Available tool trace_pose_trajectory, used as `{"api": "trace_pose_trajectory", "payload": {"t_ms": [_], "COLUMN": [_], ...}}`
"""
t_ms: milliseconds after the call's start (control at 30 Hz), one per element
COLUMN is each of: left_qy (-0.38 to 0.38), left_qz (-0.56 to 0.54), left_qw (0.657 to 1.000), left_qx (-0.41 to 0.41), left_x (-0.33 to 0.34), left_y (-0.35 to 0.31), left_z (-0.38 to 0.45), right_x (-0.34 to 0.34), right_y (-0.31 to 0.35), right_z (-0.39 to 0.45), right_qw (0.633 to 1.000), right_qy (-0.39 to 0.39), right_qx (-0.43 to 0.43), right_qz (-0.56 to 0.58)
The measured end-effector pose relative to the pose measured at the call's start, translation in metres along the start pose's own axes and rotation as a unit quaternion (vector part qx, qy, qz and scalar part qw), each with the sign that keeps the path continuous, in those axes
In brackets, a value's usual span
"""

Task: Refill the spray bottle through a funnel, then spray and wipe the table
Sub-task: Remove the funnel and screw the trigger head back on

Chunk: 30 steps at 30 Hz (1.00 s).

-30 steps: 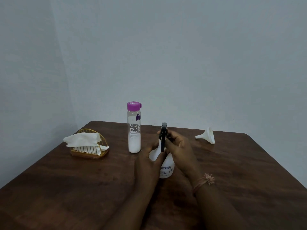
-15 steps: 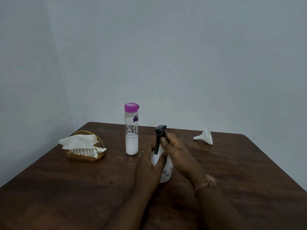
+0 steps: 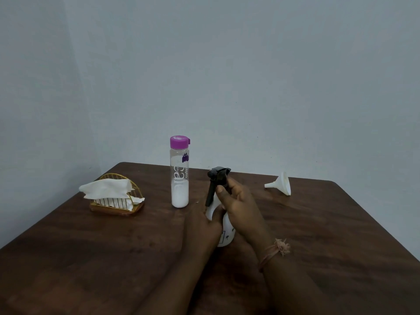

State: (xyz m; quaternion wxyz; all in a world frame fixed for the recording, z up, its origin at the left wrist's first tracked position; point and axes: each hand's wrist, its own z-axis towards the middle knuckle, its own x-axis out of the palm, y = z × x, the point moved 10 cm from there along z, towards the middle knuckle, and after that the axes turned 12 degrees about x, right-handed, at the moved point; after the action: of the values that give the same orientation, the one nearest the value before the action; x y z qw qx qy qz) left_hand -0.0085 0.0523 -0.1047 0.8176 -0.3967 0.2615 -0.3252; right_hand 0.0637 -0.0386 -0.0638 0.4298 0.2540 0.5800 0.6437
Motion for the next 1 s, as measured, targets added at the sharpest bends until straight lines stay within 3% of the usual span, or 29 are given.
{"api": "trace_pose_trajectory", "payload": {"t_ms": [233,300,367,633,833,1000], "left_qy": [-0.028,-0.016,-0.012,-0.003,0.023,0.049], "left_qz": [0.030,0.047,0.067,0.071,0.102,0.115], "left_qw": [0.999,0.997,0.994,0.987,0.988,0.988], "left_qx": [0.030,0.061,0.090,0.143,0.110,0.085], "left_x": [-0.006,-0.006,-0.006,-0.002,-0.003,0.000], "left_y": [-0.004,-0.013,-0.017,-0.039,-0.029,-0.023], "left_z": [0.001,0.001,-0.001,0.004,0.006,0.003], "right_x": [-0.007,-0.009,-0.005,0.004,0.006,0.005], "right_y": [-0.018,-0.017,-0.016,0.003,0.002,0.007], "right_z": [-0.002,-0.006,-0.008,-0.010,-0.012,-0.017], "right_qw": [0.977,0.971,0.978,0.998,0.992,0.995], "right_qy": [-0.189,-0.212,-0.188,0.042,0.096,0.077], "right_qx": [0.052,0.052,0.049,0.028,0.059,0.055], "right_qz": [-0.081,-0.093,-0.080,0.029,0.051,0.023]}}
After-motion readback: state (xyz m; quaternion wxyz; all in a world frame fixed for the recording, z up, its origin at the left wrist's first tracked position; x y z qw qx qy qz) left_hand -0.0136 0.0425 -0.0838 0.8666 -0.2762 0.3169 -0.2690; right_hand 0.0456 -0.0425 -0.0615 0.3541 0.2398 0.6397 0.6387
